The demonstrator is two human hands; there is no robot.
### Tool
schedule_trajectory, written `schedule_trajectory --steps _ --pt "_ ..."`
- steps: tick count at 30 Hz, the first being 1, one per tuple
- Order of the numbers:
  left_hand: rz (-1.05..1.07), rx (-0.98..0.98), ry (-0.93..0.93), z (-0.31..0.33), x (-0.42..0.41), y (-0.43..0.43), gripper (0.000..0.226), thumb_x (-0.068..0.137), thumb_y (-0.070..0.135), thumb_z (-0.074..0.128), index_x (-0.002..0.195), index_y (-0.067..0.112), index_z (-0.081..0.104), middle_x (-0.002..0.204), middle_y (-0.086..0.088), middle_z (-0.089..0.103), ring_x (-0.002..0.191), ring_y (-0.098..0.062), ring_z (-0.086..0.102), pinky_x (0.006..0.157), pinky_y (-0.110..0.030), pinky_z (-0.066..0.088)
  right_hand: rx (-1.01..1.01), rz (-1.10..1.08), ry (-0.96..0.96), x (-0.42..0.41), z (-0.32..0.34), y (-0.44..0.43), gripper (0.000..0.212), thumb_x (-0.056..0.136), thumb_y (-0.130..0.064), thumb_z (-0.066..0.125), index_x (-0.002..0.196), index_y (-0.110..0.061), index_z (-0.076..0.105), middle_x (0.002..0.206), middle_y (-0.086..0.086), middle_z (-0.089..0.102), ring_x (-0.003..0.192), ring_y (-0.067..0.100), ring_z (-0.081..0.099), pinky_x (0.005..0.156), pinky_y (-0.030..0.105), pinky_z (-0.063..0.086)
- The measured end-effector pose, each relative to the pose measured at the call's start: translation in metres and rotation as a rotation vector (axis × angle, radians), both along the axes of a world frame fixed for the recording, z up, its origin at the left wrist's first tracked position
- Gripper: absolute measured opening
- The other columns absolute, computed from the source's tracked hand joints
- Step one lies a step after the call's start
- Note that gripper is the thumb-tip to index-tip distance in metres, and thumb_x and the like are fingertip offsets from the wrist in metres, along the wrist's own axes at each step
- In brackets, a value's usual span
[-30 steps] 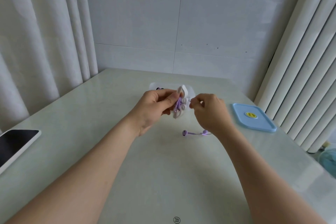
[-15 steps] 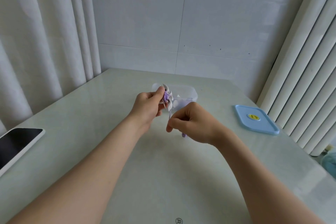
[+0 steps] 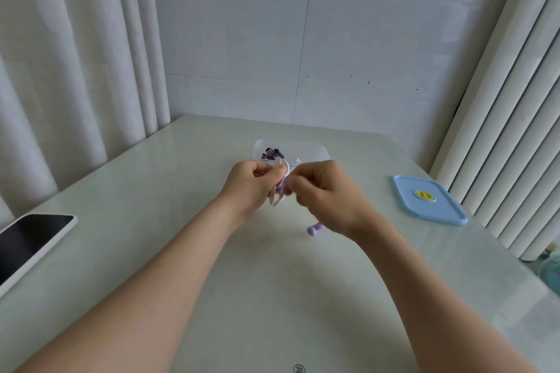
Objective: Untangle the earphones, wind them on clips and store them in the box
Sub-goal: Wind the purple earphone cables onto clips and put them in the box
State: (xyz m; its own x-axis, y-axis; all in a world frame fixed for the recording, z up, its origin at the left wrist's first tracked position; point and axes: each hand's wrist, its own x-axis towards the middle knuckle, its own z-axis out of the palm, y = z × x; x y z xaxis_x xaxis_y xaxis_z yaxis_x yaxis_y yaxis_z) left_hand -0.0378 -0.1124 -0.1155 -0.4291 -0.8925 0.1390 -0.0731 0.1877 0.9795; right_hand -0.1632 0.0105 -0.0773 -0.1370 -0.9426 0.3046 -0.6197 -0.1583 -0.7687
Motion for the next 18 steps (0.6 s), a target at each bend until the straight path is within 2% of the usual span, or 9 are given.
schedule_trajectory --steps 2,5,6,9,12,15,18 --pt "-0.085 -0.011 -0.003 -0.001 0.001 0.001 0.03 0.097 0.037 0.072 0.091 0.008 0.078 0.077 -0.001 0.076 0.071 -0.015 0.068 0.087 -0.038 0.056 -0.11 -0.114 -0.048 -0.004 0.002 -0.001 0.026 0.097 -0.015 0.051 0.078 -0.01 0.069 0.059 0.003 0.044 0.051 0.019 0.035 0.047 0.03 0.04" --pt "-0.187 -0.003 -0.023 0.003 -0.001 0.006 0.028 0.1 0.032 0.07 0.102 0.005 0.072 0.076 0.004 0.072 0.064 -0.005 0.063 0.067 -0.017 0.047 -0.187 -0.266 -0.068 -0.012 0.002 -0.004 0.025 0.1 -0.019 0.051 0.086 -0.01 0.069 0.05 -0.012 0.04 0.042 0.009 0.034 0.041 0.027 0.042" --pt "-0.218 0.016 -0.026 0.005 -0.001 0.01 0.027 0.101 0.033 0.069 0.104 0.006 0.07 0.079 0.003 0.072 0.064 -0.004 0.063 0.061 -0.015 0.044 -0.205 -0.315 -0.058 -0.016 0.001 -0.006 0.025 0.101 -0.02 0.05 0.088 -0.011 0.069 0.049 -0.013 0.041 0.042 0.008 0.035 0.043 0.027 0.043" --pt "-0.326 0.065 -0.048 0.008 0.0 0.013 0.037 0.097 0.047 0.071 0.111 0.012 0.071 0.093 -0.003 0.075 0.076 -0.011 0.061 0.064 -0.028 0.034 -0.245 -0.421 -0.005 -0.028 -0.006 -0.014 0.026 0.103 -0.021 0.05 0.088 -0.011 0.069 0.058 -0.009 0.052 0.051 0.008 0.04 0.055 0.027 0.035" --pt "-0.446 0.081 -0.025 0.009 0.001 0.013 0.047 0.084 0.054 0.074 0.11 0.014 0.076 0.096 -0.004 0.074 0.077 -0.015 0.054 0.064 -0.029 0.03 -0.22 -0.474 -0.004 -0.037 -0.01 -0.016 0.025 0.105 -0.025 0.051 0.091 -0.014 0.069 0.058 -0.005 0.052 0.047 0.01 0.042 0.05 0.026 0.037" --pt "-0.51 0.058 -0.021 0.008 0.002 0.014 0.036 0.091 0.047 0.068 0.105 0.015 0.079 0.092 -0.003 0.073 0.078 -0.016 0.052 0.065 -0.027 0.035 -0.215 -0.474 0.034 -0.043 -0.011 -0.016 0.025 0.104 -0.023 0.057 0.088 -0.013 0.073 0.049 -0.009 0.045 0.046 0.01 0.041 0.045 0.017 0.03" --pt "-0.479 0.03 0.017 0.008 0.001 0.015 0.027 0.101 0.036 0.063 0.104 0.014 0.079 0.085 0.002 0.073 0.078 -0.013 0.057 0.069 -0.028 0.039 -0.184 -0.466 0.05 -0.045 -0.014 -0.017 0.025 0.104 -0.023 0.059 0.086 -0.015 0.075 0.044 -0.01 0.042 0.044 0.008 0.041 0.044 0.015 0.031"
